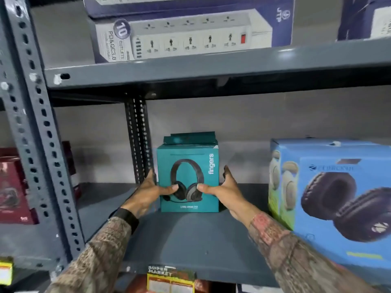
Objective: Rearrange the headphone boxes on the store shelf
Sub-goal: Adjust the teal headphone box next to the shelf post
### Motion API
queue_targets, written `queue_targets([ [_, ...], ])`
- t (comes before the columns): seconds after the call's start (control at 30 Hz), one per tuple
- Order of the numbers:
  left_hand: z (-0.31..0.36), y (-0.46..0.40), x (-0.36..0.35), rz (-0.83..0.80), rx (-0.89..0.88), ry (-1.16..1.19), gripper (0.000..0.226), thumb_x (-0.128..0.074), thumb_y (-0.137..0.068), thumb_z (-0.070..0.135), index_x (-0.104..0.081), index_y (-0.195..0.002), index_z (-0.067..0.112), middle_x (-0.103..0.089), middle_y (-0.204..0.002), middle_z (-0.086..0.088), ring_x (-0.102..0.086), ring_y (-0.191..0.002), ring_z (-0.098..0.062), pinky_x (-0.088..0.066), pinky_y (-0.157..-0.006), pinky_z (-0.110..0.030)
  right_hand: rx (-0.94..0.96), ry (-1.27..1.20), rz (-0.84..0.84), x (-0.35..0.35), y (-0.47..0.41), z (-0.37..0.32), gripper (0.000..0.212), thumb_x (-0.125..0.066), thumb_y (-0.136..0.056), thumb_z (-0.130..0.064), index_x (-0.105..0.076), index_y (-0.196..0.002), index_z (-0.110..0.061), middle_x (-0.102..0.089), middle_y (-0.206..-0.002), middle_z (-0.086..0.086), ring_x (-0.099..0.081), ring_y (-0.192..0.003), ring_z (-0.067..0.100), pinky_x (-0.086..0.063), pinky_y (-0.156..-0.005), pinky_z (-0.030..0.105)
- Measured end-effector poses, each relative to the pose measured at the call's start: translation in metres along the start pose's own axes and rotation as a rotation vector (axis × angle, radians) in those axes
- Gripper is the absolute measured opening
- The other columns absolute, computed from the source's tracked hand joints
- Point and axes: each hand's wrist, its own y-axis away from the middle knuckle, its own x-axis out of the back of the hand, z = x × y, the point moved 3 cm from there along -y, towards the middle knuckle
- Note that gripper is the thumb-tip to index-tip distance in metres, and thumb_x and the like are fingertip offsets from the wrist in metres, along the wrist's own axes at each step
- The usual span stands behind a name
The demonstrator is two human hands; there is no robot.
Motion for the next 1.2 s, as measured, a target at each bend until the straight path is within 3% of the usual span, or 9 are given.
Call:
queue_targets([
  [0.1, -0.01, -0.014, 0.002, -0.053, 0.042, 0.121, 0.06, -0.075, -0.087, -0.013, -0.062, -0.14, 0.011, -0.082, -0.129, -0.014, -0.083, -0.107, -0.025, -0.069, -0.082, -0.032, 0.024, -0.053, -0.039, -0.003, -0.015, 0.005, 0.07, -0.093, -0.076, -0.008, -0.053, -0.133, -0.017, -0.075, -0.132, 0.004, -0.077, -0.107, 0.014, -0.065, -0.082, 0.028],
  [0.17, -0.014, -0.018, -0.001, -0.106, 0.075, 0.15, 0.044, -0.065, -0.096, -0.013, -0.067, -0.132, 0.013, -0.086, -0.117, -0.008, -0.085, -0.097, -0.019, -0.07, -0.08, -0.031, 0.029, -0.085, -0.074, -0.006, -0.021, 0.008, 0.057, -0.089, -0.081, -0.006, -0.061, -0.13, -0.015, -0.078, -0.128, 0.007, -0.08, -0.1, 0.013, -0.065, -0.075, 0.025],
  [0.3, -0.027, -0.025, -0.004, -0.124, 0.105, 0.173, 0.03, -0.06, -0.104, -0.002, -0.069, -0.13, 0.01, -0.086, -0.114, -0.007, -0.085, -0.095, -0.019, -0.069, -0.087, -0.032, 0.037, -0.125, -0.074, -0.008, -0.028, 0.012, 0.053, -0.088, -0.083, -0.008, -0.066, -0.131, -0.015, -0.081, -0.122, 0.003, -0.081, -0.097, 0.01, -0.065, -0.075, 0.025],
  [0.43, -0.03, -0.026, -0.002, -0.125, 0.082, 0.187, 0.034, -0.068, -0.099, 0.009, -0.07, -0.133, 0.009, -0.084, -0.121, -0.009, -0.084, -0.099, -0.02, -0.069, -0.087, -0.032, 0.034, -0.116, -0.037, -0.007, -0.029, 0.013, 0.053, -0.09, -0.08, -0.007, -0.067, -0.127, -0.014, -0.08, -0.12, 0.004, -0.079, -0.102, 0.016, -0.066, -0.075, 0.027],
  [0.6, -0.024, -0.014, -0.005, -0.138, 0.091, 0.189, 0.022, -0.067, -0.1, 0.009, -0.075, -0.12, 0.012, -0.084, -0.12, -0.006, -0.085, -0.095, -0.017, -0.069, -0.081, -0.029, -0.003, -0.122, 0.005, -0.009, -0.021, 0.011, 0.052, -0.091, -0.078, -0.005, -0.07, -0.125, -0.009, -0.082, -0.115, 0.005, -0.081, -0.087, 0.01, -0.065, -0.067, 0.026],
  [0.83, -0.012, 0.029, -0.003, -0.174, 0.059, 0.099, 0.063, -0.095, -0.068, 0.043, -0.077, -0.122, 0.016, -0.085, -0.123, -0.006, -0.083, -0.107, -0.019, -0.067, -0.093, -0.032, -0.004, -0.046, -0.024, -0.005, 0.02, 0.003, 0.048, -0.092, -0.079, -0.012, -0.071, -0.122, -0.011, -0.081, -0.116, 0.001, -0.078, -0.093, 0.012, -0.063, -0.062, 0.021],
  [0.97, -0.009, 0.072, 0.0, -0.131, 0.028, 0.042, 0.033, -0.074, -0.094, 0.025, -0.074, -0.125, 0.013, -0.087, -0.116, -0.002, -0.084, -0.098, -0.011, -0.067, -0.085, -0.025, 0.03, 0.021, -0.043, -0.005, 0.056, 0.005, 0.046, -0.094, -0.077, -0.023, -0.072, -0.117, -0.019, -0.083, -0.114, -0.004, -0.08, -0.098, 0.014, -0.068, -0.077, 0.032],
  [1.1, -0.006, 0.112, 0.007, -0.087, -0.011, -0.014, 0.08, -0.092, -0.064, 0.061, -0.074, -0.125, 0.012, -0.086, -0.119, -0.007, -0.084, -0.106, -0.02, -0.068, -0.083, -0.026, 0.063, 0.058, -0.056, -0.008, 0.088, 0.009, 0.049, -0.095, -0.074, -0.031, -0.07, -0.116, -0.026, -0.083, -0.109, -0.01, -0.081, -0.096, 0.013, -0.068, -0.084, 0.04],
  [1.2, -0.005, 0.126, 0.007, -0.039, -0.001, -0.031, 0.075, -0.088, -0.073, 0.059, -0.071, -0.131, 0.014, -0.086, -0.12, -0.002, -0.082, -0.112, -0.021, -0.067, -0.086, -0.026, 0.077, 0.05, -0.048, -0.01, 0.1, 0.009, 0.053, -0.096, -0.072, -0.033, -0.07, -0.118, -0.028, -0.083, -0.11, -0.009, -0.082, -0.096, 0.014, -0.068, -0.085, 0.041],
])
